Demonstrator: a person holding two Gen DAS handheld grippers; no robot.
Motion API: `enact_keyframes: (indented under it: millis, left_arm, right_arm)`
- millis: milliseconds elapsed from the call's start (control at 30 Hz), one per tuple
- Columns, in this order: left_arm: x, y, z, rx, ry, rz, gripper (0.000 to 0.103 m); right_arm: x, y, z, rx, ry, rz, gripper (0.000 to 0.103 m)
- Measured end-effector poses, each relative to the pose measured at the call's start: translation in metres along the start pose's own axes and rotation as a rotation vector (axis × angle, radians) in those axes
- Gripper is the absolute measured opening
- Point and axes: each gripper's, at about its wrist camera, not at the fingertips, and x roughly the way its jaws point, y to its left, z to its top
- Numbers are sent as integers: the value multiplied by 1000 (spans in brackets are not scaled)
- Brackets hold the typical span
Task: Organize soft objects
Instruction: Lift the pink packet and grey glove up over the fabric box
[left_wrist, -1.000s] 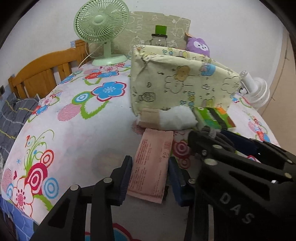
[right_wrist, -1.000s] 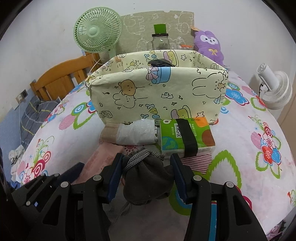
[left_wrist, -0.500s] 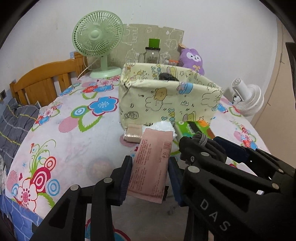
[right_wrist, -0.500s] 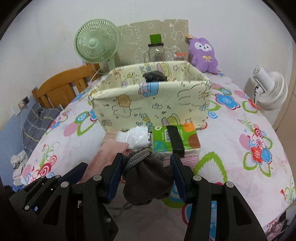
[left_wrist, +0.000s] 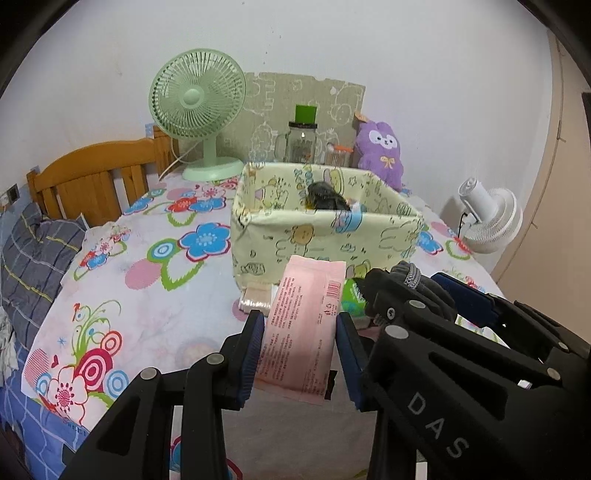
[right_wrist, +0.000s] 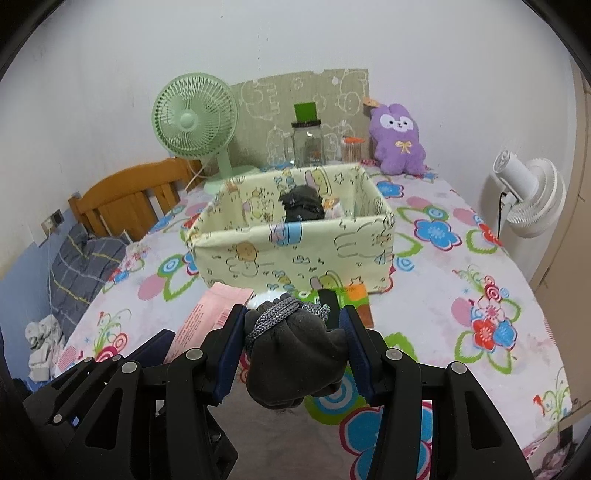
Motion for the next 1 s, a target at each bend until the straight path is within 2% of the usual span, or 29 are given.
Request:
enact_keyframes:
  millis: [633, 1000]
  left_arm:
    - [-35, -17, 41, 32, -92, -16, 40]
    - [-37, -24, 64, 50, -119, -15, 40]
  right_arm:
    - [-41, -7, 39, 18, -96, 10, 55]
    - [-47, -10, 63, 27, -130, 15, 55]
